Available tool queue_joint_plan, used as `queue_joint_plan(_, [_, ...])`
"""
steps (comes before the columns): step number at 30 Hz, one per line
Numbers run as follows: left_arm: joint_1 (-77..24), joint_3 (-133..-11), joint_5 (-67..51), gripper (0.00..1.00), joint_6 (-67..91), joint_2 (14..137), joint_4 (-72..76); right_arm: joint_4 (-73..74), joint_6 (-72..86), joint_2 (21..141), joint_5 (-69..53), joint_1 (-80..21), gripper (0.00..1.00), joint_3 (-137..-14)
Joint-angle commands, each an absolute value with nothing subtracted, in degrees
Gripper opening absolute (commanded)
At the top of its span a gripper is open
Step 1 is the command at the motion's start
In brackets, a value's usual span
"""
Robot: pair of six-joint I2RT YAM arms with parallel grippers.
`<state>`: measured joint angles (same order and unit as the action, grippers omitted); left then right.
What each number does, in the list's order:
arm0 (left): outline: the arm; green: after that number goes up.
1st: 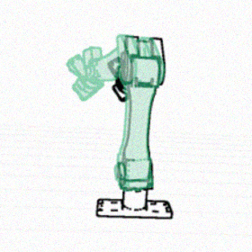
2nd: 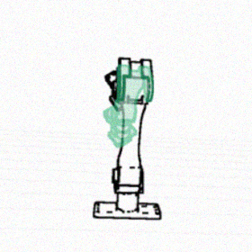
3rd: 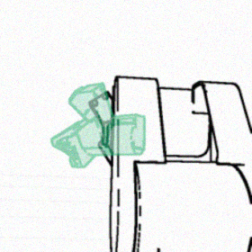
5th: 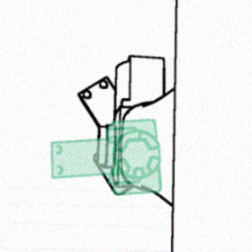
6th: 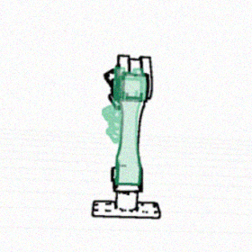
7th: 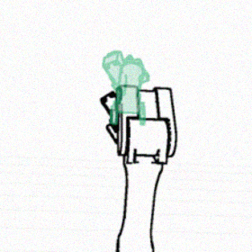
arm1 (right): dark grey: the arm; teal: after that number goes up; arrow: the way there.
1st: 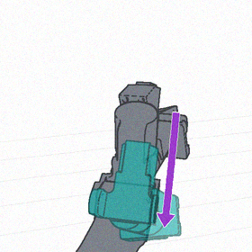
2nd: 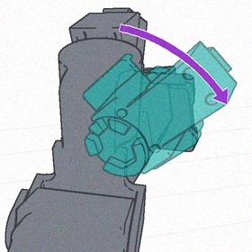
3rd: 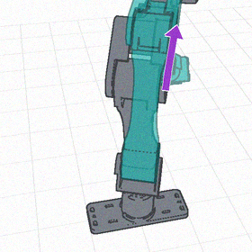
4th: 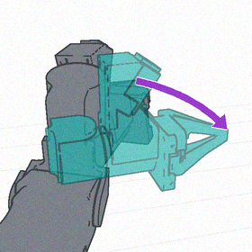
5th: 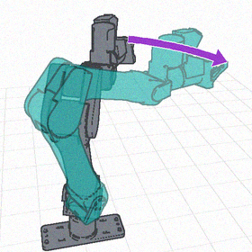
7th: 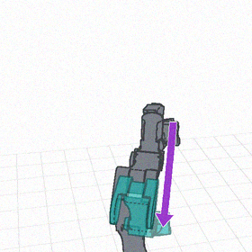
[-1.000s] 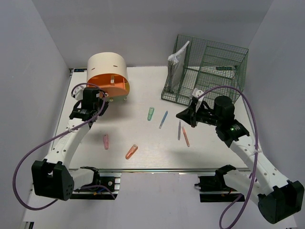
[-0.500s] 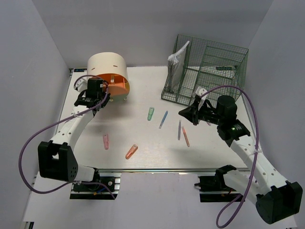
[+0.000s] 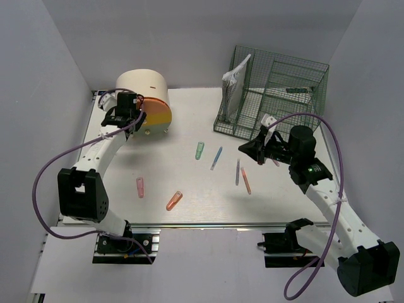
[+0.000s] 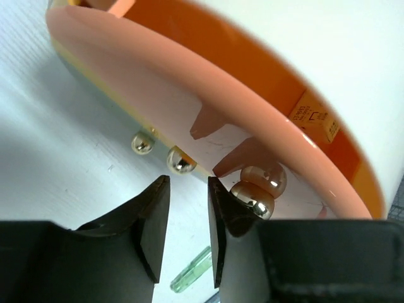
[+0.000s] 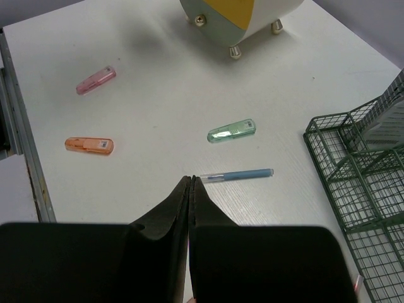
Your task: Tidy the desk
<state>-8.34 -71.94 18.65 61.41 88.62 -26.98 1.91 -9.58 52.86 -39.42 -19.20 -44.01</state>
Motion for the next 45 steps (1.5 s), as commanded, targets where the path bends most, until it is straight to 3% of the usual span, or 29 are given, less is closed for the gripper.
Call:
queue_joint_plan(1, [-7.65, -75.32, 18.72, 0.42, 61.61, 89.12, -26.54, -0.09, -10.55, 52.65, -40.6, -18.46, 0.0, -43.77])
queue_joint_plan(11, [-6.06, -77.08, 16.79, 0.48, 61.17, 91.49, -26.54, 1.39, -10.9, 52.91, -41.13, -17.84, 0.0, -43.77])
queue_joint_plan(14, [-6.06, -76.03, 15.56, 0.32, 60.82, 91.15, -26.46, 1.5, -10.9, 52.91, -41.22, -17.66, 0.0, -43.77])
queue_joint_plan(15, [-6.06, -75.42, 14.95, 0.19, 60.21, 90.27, -26.19, 1.49, -10.9, 52.91, -41.39, -17.49, 0.0, -43.77])
queue_joint_plan(19, [-6.06, -69.72, 11.35, 0.02, 56.44, 87.37, -22.43, 1.41, -10.99, 52.74, -41.66, -17.4, 0.0, -43.77])
queue_joint_plan(24, [-6.06, -62.77, 5.55, 0.0, 43.53, 83.77, -12.94, 1.58, -10.99, 52.91, -41.84, -17.05, 0.0, -43.77])
queue_joint_plan(27, [-6.06, -60.03, 3.25, 0.08, 37.72, 82.35, -8.36, 1.58, -10.99, 52.82, -41.92, -16.61, 0.0, -43.77])
queue_joint_plan(28, [-6.06, -59.86, 3.34, 0.18, 36.66, 82.18, -7.57, 1.67, -10.99, 52.82, -41.84, -16.79, 0.0, -43.77])
queue_joint_plan(32, [-6.06, -60.38, 3.95, 0.41, 31.13, 82.88, -6.24, 1.58, -11.07, 52.91, -42.01, -16.44, 0.0, -43.68])
queue_joint_plan(35, [-6.06, -60.91, 4.04, 0.5, 28.4, 83.84, -4.93, 1.67, -11.07, 53.0, -42.01, -16.52, 0.0, -43.68])
queue_joint_plan(45, [-6.06, -64.86, 5.18, 0.54, 25.75, 89.38, -4.66, 1.58, -11.25, 53.0, -41.84, -15.64, 0.0, -43.77])
